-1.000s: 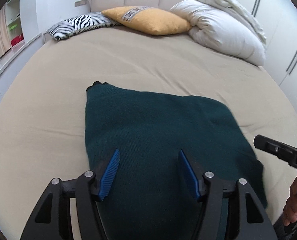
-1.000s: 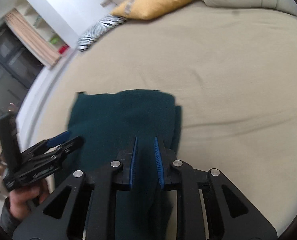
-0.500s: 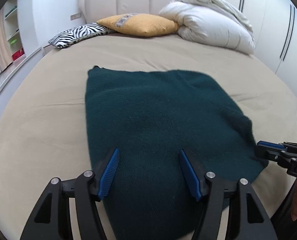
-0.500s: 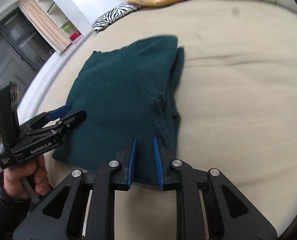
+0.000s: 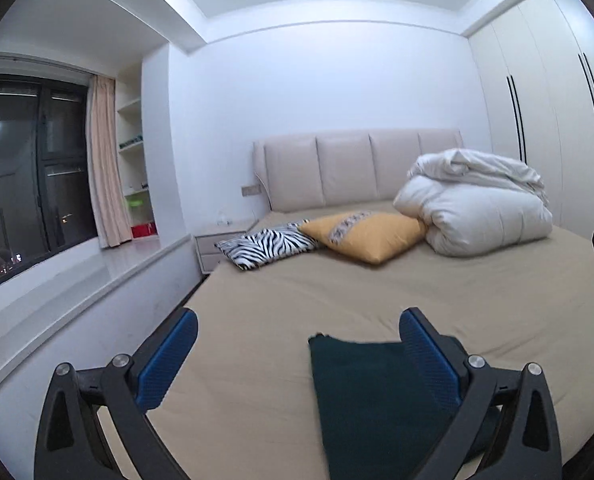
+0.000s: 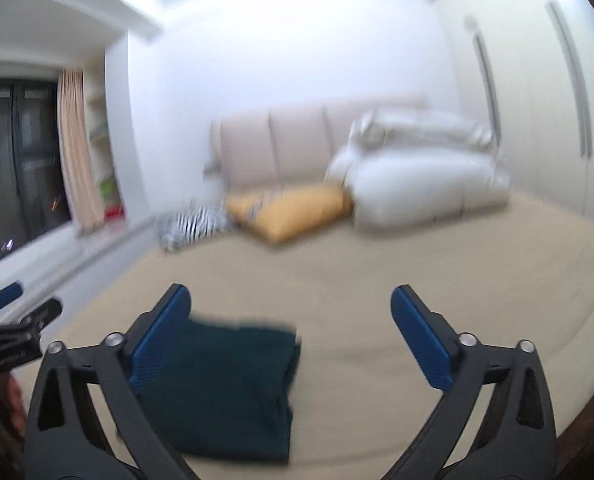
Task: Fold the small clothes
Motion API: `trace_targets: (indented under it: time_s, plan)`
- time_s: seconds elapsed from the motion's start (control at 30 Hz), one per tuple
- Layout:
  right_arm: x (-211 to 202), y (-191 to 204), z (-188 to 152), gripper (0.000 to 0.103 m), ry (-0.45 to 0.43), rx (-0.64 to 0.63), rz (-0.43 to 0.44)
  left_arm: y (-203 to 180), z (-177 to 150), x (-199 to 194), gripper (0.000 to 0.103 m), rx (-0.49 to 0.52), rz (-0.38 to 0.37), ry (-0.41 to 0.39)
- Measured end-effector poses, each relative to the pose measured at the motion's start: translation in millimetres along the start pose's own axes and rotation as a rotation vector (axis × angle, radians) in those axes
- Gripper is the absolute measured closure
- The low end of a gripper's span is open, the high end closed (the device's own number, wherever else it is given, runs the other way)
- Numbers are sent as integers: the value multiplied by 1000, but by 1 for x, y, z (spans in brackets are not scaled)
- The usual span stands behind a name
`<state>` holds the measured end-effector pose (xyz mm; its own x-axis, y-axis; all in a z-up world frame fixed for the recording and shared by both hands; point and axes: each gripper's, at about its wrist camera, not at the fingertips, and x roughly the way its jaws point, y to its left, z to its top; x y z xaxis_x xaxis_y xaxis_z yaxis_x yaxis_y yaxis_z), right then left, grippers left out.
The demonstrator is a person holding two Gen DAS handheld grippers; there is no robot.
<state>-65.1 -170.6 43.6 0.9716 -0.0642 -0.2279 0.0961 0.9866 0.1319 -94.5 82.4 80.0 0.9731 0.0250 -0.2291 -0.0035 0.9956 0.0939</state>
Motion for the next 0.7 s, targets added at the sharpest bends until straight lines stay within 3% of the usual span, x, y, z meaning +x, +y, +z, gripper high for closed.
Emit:
trace_targets:
  time_s: [0.07, 0.17, 0.27, 0.33, 0.4, 0.47, 0.57, 0.7]
  plan:
    - [-15, 10, 20, 0, -75, -42, -25, 8, 10, -8, 0, -54, 20, 15]
    - [-30, 16, 44, 0, -97, -76, 7, 10, 19, -2, 0, -47, 25, 76]
    - [-35, 24, 52, 0, -94, -50, 51, 10, 7, 12, 0, -42, 18, 157]
    - [-26, 29, 45, 0, -19, -62, 67, 4, -13, 22, 0, -43, -7, 253]
    - [-5, 39, 31, 0, 110, -92, 57, 3, -34, 38, 0, -89, -44, 357]
    - [38, 55, -2, 0, 279, -135, 5, 1, -55, 53, 0, -119, -66, 455]
    - [80, 58, -42, 0, 500, -148, -64, -5, -77, 64, 0, -112, -43, 533]
    - [111, 51, -80, 0, 586, -110, -85, -8, -92, 74, 0, -120, -67, 591]
